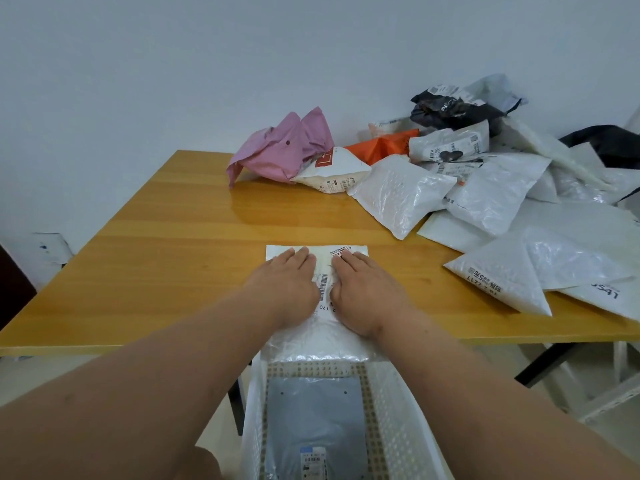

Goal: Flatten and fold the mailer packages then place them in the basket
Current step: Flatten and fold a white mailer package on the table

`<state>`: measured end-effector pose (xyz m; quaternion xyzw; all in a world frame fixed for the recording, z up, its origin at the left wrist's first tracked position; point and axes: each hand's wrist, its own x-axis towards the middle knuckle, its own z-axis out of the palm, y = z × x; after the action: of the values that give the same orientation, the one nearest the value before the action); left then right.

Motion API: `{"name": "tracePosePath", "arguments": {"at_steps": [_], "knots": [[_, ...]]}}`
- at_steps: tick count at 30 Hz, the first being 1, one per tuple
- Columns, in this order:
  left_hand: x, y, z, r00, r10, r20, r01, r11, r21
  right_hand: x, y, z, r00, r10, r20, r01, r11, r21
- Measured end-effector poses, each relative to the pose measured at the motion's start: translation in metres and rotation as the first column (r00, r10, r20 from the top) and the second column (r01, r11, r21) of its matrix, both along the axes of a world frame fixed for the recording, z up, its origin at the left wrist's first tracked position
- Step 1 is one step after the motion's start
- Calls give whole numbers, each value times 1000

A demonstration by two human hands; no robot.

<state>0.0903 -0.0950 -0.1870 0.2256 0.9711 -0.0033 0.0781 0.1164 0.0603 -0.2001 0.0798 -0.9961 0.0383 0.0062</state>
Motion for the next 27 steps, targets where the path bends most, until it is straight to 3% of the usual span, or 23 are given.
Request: {"name": "tracePosePath", "arguments": {"at_steps": [7,15,19,21,25,27], "knots": [[2,1,-4,1000,9,-5,-9,1000,-8,-4,-3,-7,1000,-10,-23,10,1000,7],[-4,-5,1,999,-16,35,17,999,-38,4,-7,15,986,-102,128,104,995,-4],[-18,-22,10,993,30,-116,-42,994,-97,13,-17,18,990,-92,103,101,991,-88],[-16,-18,12,986,32,-166,-42,998,-55,18,-21,13,994,-57,97,66,994,-85],[2,0,4,993,119,21,-121,981,154,24,-22,3,995,-40,91,46,997,-69],[7,-1,-6,991,123,44,-129,975,183,25,-23,2,995,-44,86,48,998,-51]]}}
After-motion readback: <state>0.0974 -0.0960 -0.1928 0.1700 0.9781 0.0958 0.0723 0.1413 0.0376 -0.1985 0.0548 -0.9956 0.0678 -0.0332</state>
